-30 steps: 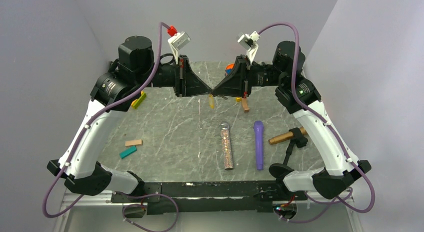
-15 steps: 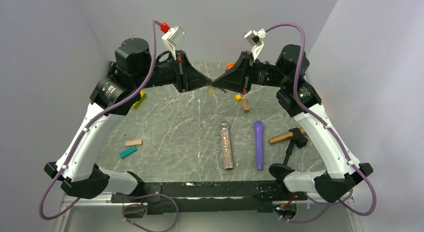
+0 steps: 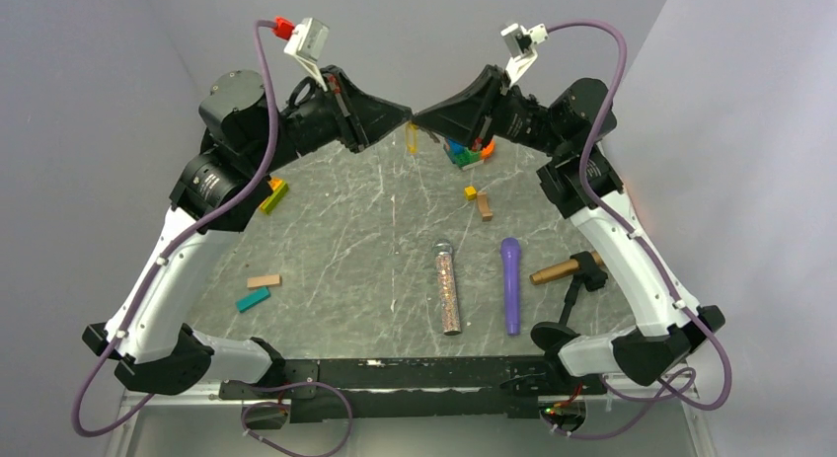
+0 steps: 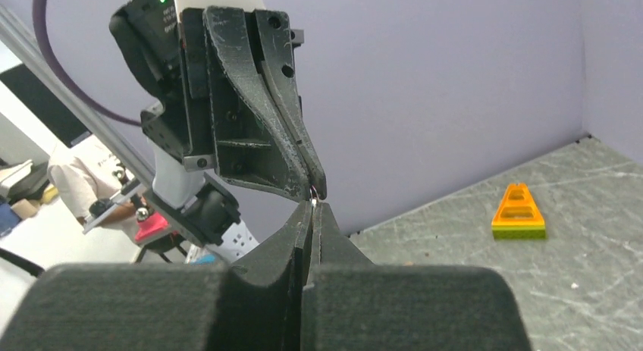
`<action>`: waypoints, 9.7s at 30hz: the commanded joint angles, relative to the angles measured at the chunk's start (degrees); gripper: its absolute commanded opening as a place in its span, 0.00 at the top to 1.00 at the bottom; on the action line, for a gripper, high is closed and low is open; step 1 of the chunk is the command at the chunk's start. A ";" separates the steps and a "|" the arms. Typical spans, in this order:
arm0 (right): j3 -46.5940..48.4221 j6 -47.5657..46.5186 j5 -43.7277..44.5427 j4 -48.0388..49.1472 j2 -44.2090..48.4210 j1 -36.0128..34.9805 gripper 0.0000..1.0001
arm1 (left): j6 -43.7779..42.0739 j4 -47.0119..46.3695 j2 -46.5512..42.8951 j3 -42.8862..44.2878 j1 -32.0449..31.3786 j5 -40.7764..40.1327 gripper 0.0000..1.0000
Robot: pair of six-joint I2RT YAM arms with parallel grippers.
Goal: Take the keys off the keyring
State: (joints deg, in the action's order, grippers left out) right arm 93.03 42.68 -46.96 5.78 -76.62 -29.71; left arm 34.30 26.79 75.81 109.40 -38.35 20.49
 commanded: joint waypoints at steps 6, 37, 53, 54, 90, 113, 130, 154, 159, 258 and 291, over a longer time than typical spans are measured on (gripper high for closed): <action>2.31 8.18 8.59 12.87 -2.81 -0.73 1.00 | 6.43 -18.31 -4.90 -8.92 -3.43 -10.68 1.00; -12.15 11.63 9.43 16.48 3.32 -0.65 1.00 | 12.48 -22.21 -18.65 -26.17 -4.89 -25.08 0.33; 3.01 -20.89 37.32 -50.95 -1.33 0.59 1.00 | -9.28 18.43 -17.67 -10.23 2.00 -19.74 0.09; 5.12 -21.79 41.51 -55.82 -3.62 0.56 1.00 | -9.74 20.93 -16.50 -9.02 2.75 -18.56 0.09; -0.58 -25.58 2.02 -40.23 2.34 -0.87 1.00 | -3.09 0.27 -7.88 -19.44 10.09 25.51 0.24; -1.87 -21.78 -2.60 -30.19 4.10 -0.90 1.00 | 1.80 -6.50 -3.45 -21.40 10.07 30.54 0.53; -4.91 -17.17 -4.34 -23.39 4.67 -0.80 1.00 | 1.81 -5.22 -0.89 -18.81 8.76 30.81 1.00; -7.96 -13.77 -5.11 -18.96 5.48 -0.87 0.76 | 2.35 -3.18 -3.62 -17.02 8.64 27.56 1.00; -7.96 -13.80 -5.38 -19.15 5.46 -0.87 0.76 | 2.44 -3.35 -4.17 -17.20 8.62 26.89 1.00; -13.51 -18.57 9.46 -28.62 13.28 -0.72 0.23 | -6.51 9.41 -12.93 -42.18 7.87 0.51 1.00; -13.99 -2.45 -4.52 7.95 4.55 -0.77 0.28 | 16.00 7.51 -15.46 -20.16 7.90 3.92 1.00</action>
State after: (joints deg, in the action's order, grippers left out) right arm 77.73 36.45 -48.58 6.00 -71.48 -30.48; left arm 48.10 37.10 60.51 86.74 -30.46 23.09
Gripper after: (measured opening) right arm 0.723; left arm 0.022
